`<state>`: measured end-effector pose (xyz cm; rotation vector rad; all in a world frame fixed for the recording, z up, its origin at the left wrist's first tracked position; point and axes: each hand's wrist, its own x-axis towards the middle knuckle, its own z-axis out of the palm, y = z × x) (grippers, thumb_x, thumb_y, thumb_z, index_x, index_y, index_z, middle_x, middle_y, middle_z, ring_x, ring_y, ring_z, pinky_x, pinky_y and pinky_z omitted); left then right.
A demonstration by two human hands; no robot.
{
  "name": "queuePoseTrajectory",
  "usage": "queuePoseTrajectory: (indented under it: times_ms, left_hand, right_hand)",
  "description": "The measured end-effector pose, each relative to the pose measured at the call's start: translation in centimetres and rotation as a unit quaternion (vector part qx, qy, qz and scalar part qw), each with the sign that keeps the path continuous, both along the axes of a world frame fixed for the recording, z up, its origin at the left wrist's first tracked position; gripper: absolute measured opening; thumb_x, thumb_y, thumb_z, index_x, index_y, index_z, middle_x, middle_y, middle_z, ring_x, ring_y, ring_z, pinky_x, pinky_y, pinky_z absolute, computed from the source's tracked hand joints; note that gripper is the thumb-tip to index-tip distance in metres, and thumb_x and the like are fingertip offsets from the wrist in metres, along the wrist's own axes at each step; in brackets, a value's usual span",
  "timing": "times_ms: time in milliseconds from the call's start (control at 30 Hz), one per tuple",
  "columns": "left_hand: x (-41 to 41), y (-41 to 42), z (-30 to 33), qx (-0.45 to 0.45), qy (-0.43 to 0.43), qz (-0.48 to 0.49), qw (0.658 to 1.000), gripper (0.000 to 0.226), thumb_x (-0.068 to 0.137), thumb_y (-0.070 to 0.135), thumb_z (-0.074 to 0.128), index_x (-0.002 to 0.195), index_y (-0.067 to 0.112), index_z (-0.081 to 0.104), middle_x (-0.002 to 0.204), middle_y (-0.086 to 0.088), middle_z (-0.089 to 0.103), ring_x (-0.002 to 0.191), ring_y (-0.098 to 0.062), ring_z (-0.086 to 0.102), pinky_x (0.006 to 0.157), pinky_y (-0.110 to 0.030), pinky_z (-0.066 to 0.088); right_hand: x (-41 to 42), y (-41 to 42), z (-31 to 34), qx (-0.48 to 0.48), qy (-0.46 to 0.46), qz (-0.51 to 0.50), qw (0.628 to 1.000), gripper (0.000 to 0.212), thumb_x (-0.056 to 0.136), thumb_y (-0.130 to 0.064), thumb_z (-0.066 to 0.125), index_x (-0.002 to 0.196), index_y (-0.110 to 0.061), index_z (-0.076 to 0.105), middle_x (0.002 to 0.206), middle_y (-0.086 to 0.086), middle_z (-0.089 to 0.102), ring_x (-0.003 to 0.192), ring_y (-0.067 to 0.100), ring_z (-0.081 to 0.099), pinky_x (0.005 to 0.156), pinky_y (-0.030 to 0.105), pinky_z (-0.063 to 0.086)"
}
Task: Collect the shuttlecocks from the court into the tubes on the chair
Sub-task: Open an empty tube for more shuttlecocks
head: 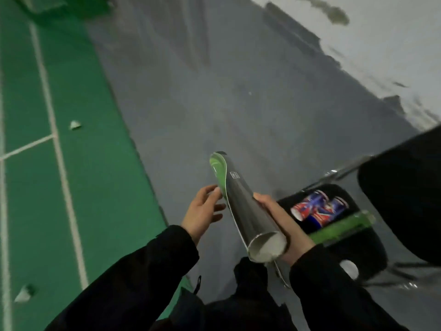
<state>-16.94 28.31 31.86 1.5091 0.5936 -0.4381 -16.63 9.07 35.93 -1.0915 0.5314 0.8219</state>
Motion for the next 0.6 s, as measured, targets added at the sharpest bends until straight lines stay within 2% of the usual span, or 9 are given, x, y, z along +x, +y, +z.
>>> queuePoseTrajectory:
  times_ms: [100, 167, 300, 400, 467, 500, 567, 600]
  left_hand:
    - [-7.8, 9.0, 0.5, -0.005, 0.014, 0.115, 0.993, 0.035, 0.105, 0.041, 0.051, 0.133, 0.021, 0.056, 0.123, -0.004, 0.068, 0.108, -0.025, 0.068, 0.098, -0.045, 0.057]
    - [-13.2, 14.3, 0.4, -0.007, 0.024, 0.180, 0.983, 0.036, 0.106, 0.041, 0.050, 0.133, 0.018, 0.054, 0.120, -0.006, 0.067, 0.101, -0.024, 0.067, 0.097, -0.045, 0.055]
    - [-25.5, 23.4, 1.1, -0.036, 0.052, 0.323, 0.944, 0.039, 0.106, 0.045, 0.049, 0.135, 0.019, 0.050, 0.121, -0.012, 0.066, 0.096, -0.025, 0.065, 0.096, -0.046, 0.055]
    - [-32.5, 27.9, 1.2, -0.070, 0.062, 0.410, 0.907, 0.048, 0.102, 0.054, 0.051, 0.136, 0.021, 0.049, 0.107, -0.012, 0.069, 0.081, -0.023, 0.066, 0.085, -0.041, 0.056]
    - [-36.4, 30.7, 1.1, -0.113, 0.057, 0.458, 0.880, 0.059, 0.097, 0.065, 0.051, 0.137, 0.023, 0.052, 0.102, -0.013, 0.071, 0.084, -0.025, 0.068, 0.083, -0.040, 0.057]
    - [-37.7, 31.7, 1.1, -0.132, 0.048, 0.476, 0.868, 0.063, 0.095, 0.069, 0.050, 0.137, 0.023, 0.055, 0.099, -0.012, 0.073, 0.087, -0.025, 0.069, 0.081, -0.039, 0.059]
    - [-40.3, 34.6, 1.3, -0.162, 0.021, 0.524, 0.836, 0.065, 0.092, 0.072, 0.050, 0.133, 0.023, 0.062, 0.096, -0.010, 0.076, 0.092, -0.026, 0.069, 0.073, -0.034, 0.056]
    - [-41.3, 36.4, 1.4, -0.176, 0.008, 0.545, 0.820, 0.066, 0.090, 0.073, 0.052, 0.132, 0.024, 0.065, 0.102, -0.012, 0.077, 0.097, -0.029, 0.070, 0.074, -0.034, 0.055]
  right_hand:
    - [-3.3, 9.7, -1.4, 0.014, 0.016, 0.125, 0.992, 0.054, 0.086, -0.051, 0.069, 0.120, -0.009, 0.067, 0.095, 0.015, 0.076, 0.085, 0.025, 0.072, 0.071, 0.034, 0.057]
    - [-6.4, 15.8, -1.9, 0.020, 0.024, 0.193, 0.981, 0.060, 0.084, -0.054, 0.072, 0.125, -0.010, 0.067, 0.104, 0.018, 0.073, 0.092, 0.028, 0.069, 0.074, 0.037, 0.057]
    - [-14.4, 28.2, -1.0, 0.021, 0.031, 0.334, 0.942, 0.056, 0.085, -0.053, 0.069, 0.122, -0.010, 0.069, 0.101, 0.015, 0.069, 0.087, 0.025, 0.065, 0.072, 0.035, 0.054]
    - [-19.2, 35.4, 0.2, 0.041, 0.042, 0.428, 0.902, 0.047, 0.093, -0.051, 0.062, 0.117, -0.012, 0.069, 0.088, 0.012, 0.070, 0.073, 0.021, 0.066, 0.062, 0.029, 0.055]
    - [-22.1, 40.1, 0.8, 0.041, 0.040, 0.494, 0.867, 0.042, 0.099, -0.049, 0.053, 0.114, -0.012, 0.068, 0.077, 0.008, 0.072, 0.064, 0.017, 0.066, 0.054, 0.025, 0.053]
    - [-23.2, 41.9, 0.9, 0.043, 0.033, 0.518, 0.853, 0.042, 0.101, -0.049, 0.049, 0.115, -0.014, 0.068, 0.078, 0.006, 0.074, 0.065, 0.015, 0.068, 0.056, 0.025, 0.054]
    - [-25.4, 46.7, 1.2, 0.053, 0.007, 0.568, 0.821, 0.048, 0.100, -0.054, 0.047, 0.125, -0.019, 0.069, 0.100, 0.007, 0.077, 0.084, 0.016, 0.072, 0.069, 0.028, 0.055]
    - [-26.3, 49.3, 1.2, 0.054, -0.002, 0.586, 0.808, 0.051, 0.099, -0.057, 0.048, 0.129, -0.022, 0.069, 0.113, 0.007, 0.076, 0.094, 0.017, 0.070, 0.076, 0.030, 0.054]
